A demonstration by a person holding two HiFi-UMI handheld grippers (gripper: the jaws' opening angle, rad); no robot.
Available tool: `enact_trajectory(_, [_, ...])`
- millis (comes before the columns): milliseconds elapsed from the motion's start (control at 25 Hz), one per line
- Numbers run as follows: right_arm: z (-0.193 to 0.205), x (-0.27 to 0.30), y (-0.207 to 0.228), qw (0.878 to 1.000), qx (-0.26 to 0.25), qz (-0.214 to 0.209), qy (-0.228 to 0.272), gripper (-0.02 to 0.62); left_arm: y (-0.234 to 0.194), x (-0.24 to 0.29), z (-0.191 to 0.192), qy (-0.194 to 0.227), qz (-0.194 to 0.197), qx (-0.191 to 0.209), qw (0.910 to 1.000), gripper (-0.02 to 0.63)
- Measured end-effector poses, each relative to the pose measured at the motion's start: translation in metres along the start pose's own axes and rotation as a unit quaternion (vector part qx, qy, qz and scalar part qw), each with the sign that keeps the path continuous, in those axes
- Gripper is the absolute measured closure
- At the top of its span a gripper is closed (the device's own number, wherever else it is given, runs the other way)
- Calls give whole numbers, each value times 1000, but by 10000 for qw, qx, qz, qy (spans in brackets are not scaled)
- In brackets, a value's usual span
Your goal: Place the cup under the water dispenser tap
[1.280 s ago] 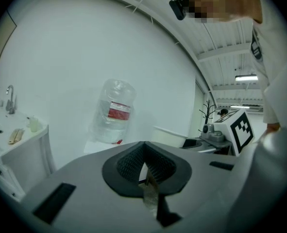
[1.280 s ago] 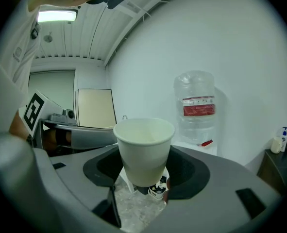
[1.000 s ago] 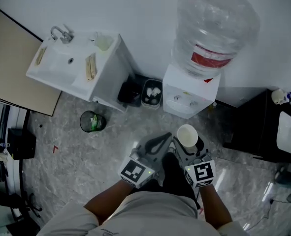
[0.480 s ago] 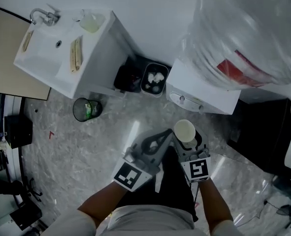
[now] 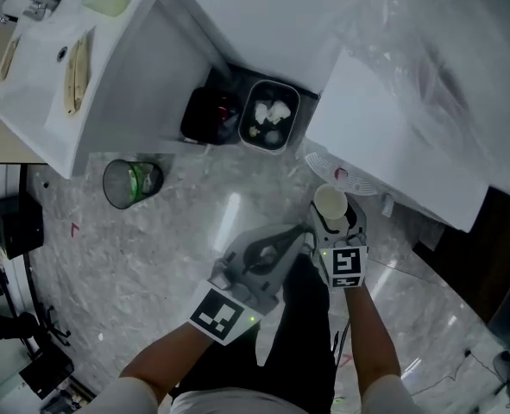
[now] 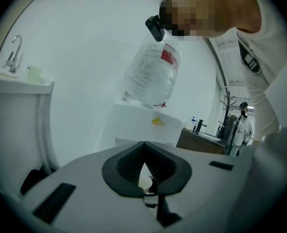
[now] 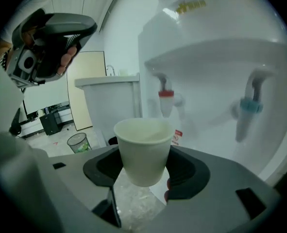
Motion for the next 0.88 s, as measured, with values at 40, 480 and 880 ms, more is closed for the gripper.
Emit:
enact_trajectory(40, [9, 10, 4, 10000, -11, 16, -16, 318, -5, 4, 8, -12, 10, 10, 10000, 601])
enact_trajectory(480, [52, 81, 28, 9997, -213, 125, 2, 318, -38, 26, 62, -182, 85, 22, 9998, 601])
enact_trajectory(880, [70, 101, 43, 9991, -286, 161, -263, 318, -52, 22, 73, -246, -16, -66, 9997, 601])
Point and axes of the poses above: the fingertips, and each gripper's own axes: x forward along the fingers, y to its right, z out of its underside, the point moved 6 cm from there along -x, backward along the fingers, and after that the axes turned 1 degree about z, right-handed, at the moved point
